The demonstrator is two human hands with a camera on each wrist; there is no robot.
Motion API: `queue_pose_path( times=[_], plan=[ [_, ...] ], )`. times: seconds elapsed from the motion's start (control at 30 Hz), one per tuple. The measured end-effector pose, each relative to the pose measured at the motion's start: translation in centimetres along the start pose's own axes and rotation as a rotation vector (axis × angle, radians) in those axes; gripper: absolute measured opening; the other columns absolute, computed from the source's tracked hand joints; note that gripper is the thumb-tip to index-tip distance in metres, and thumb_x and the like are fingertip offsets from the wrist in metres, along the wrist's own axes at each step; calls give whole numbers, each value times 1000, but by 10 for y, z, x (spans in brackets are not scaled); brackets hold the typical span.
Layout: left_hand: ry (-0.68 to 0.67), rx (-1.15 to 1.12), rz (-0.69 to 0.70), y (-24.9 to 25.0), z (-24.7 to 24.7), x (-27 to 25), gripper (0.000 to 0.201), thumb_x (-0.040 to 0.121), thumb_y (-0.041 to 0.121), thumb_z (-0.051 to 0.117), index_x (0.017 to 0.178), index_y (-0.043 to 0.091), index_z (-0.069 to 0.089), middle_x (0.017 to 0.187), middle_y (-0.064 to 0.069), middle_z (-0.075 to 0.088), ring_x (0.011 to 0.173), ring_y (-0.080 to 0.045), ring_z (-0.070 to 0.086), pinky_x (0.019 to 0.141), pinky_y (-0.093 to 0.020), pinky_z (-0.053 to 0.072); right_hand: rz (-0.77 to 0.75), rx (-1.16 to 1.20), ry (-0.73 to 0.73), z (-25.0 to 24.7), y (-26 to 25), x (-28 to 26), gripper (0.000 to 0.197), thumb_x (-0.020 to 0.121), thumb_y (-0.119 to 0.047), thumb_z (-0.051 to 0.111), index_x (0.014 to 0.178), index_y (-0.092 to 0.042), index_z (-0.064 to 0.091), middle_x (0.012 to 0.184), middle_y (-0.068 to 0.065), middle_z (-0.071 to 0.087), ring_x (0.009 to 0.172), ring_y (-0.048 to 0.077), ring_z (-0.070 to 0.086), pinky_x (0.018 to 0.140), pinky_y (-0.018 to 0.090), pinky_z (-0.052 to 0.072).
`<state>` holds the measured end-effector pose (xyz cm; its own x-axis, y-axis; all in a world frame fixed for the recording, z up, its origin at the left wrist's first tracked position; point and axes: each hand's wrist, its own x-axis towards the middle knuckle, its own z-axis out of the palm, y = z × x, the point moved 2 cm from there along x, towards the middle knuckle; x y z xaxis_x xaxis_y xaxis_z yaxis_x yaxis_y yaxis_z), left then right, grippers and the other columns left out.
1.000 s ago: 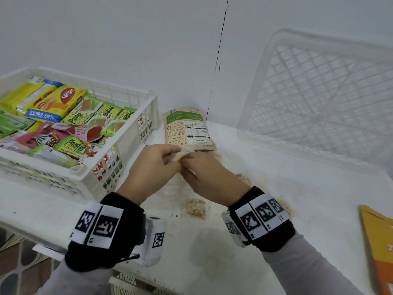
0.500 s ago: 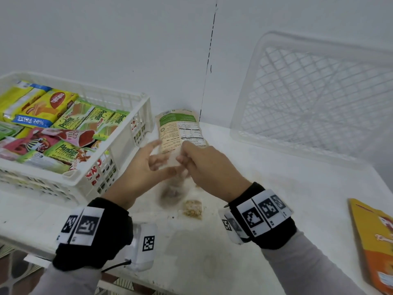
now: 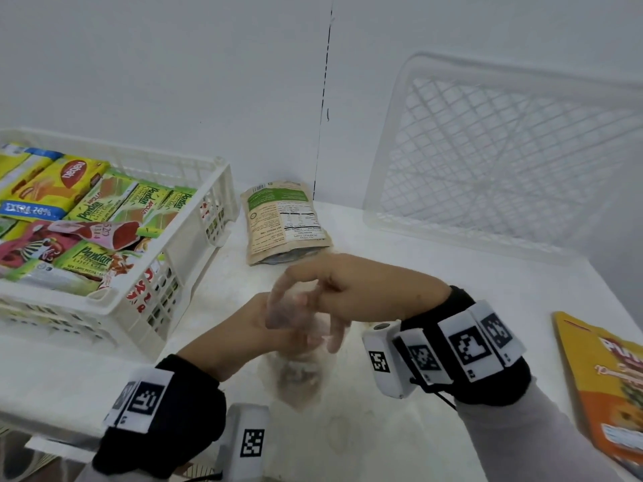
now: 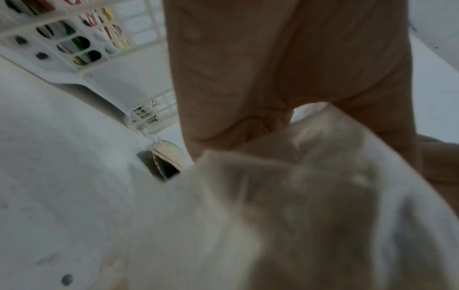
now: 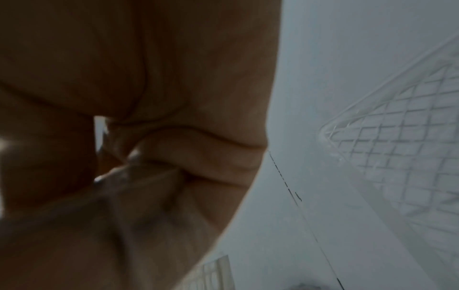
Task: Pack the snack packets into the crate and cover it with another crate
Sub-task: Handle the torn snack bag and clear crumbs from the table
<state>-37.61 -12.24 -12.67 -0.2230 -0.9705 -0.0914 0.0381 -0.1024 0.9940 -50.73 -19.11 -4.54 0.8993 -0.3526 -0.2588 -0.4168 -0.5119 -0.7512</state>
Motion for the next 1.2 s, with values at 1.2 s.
queue_pose_path(
  times=[1.2],
  plan=[
    [468, -368, -4, -24, -1, 18, 20, 70, 22, 67, 79, 7, 75, 86, -17, 73, 79, -24, 72, 63, -25, 57, 190, 923, 766, 47, 100, -25, 13, 89, -21, 62, 82, -12, 68, 74, 1, 71, 66, 12, 68, 59, 22, 54]
  ],
)
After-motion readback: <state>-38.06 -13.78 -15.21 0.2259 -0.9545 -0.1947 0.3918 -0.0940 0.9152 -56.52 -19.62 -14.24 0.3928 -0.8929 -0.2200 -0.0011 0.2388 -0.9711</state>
